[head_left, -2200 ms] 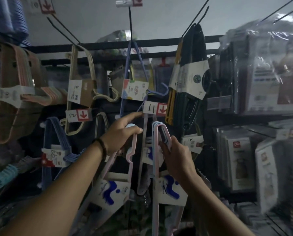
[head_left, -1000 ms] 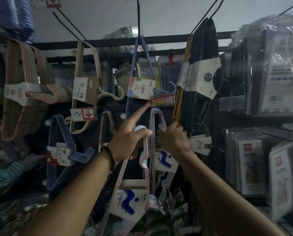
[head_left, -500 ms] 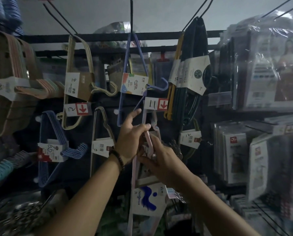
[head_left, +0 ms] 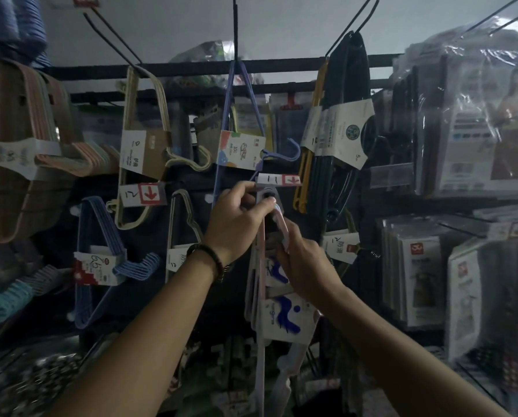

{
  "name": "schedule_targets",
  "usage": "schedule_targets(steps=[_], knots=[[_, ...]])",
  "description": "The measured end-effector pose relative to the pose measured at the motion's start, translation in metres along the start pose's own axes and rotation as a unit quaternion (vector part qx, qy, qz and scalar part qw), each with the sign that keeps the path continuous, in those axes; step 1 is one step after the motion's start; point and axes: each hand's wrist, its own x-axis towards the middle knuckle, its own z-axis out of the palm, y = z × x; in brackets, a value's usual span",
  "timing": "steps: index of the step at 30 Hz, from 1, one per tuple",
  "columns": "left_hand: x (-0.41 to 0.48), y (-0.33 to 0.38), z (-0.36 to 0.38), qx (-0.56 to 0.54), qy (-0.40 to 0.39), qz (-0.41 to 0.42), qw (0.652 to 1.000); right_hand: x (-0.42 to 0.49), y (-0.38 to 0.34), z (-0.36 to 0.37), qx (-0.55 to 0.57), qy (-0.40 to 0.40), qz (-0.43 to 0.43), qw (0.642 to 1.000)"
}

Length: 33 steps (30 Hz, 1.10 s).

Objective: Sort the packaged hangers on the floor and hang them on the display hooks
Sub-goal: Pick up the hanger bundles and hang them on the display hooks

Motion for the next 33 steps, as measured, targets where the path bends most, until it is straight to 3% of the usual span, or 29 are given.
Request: schedule_targets(steps=[8, 16, 23, 26, 28, 30, 31, 33], knots=[[0.004, 0.001, -0.004, 0.010, -0.007, 0.019, 1.000, 0.033, 0.003, -0.003, -0.008, 0.033, 0.034, 0.999], [0.002, -0.010, 0.000, 0.032, -0.004, 0.012, 0.999, 0.067, 0.018, 0.016, -0.091, 0.029, 0.054, 0.994], [-0.034, -0.048, -0.011, 0.069, -0.014, -0.010, 0.997, 0.064, 0.021, 0.044, 0.022, 0.023, 0.126, 0.991], [-0.089, -0.079, -0.027, 0.111, 0.012, -0.014, 0.994, 0.043, 0.008, 0.063, 0.070, 0.102, 0.118, 0.985], [-0.142, -0.113, -0.042, 0.150, 0.037, -0.065, 0.986, 0.008, -0.009, 0.082, 0.089, 0.184, 0.070, 0.976], [-0.204, -0.151, -0.059, 0.210, 0.042, -0.171, 0.962, -0.033, -0.030, 0.110, 0.113, 0.224, -0.014, 0.968], [-0.240, -0.171, -0.067, 0.244, 0.040, -0.223, 0.943, -0.052, -0.039, 0.131, 0.127, 0.190, -0.042, 0.973], [-0.316, -0.203, -0.082, 0.309, 0.015, -0.332, 0.891, -0.085, -0.053, 0.181, 0.167, 0.043, -0.072, 0.982]])
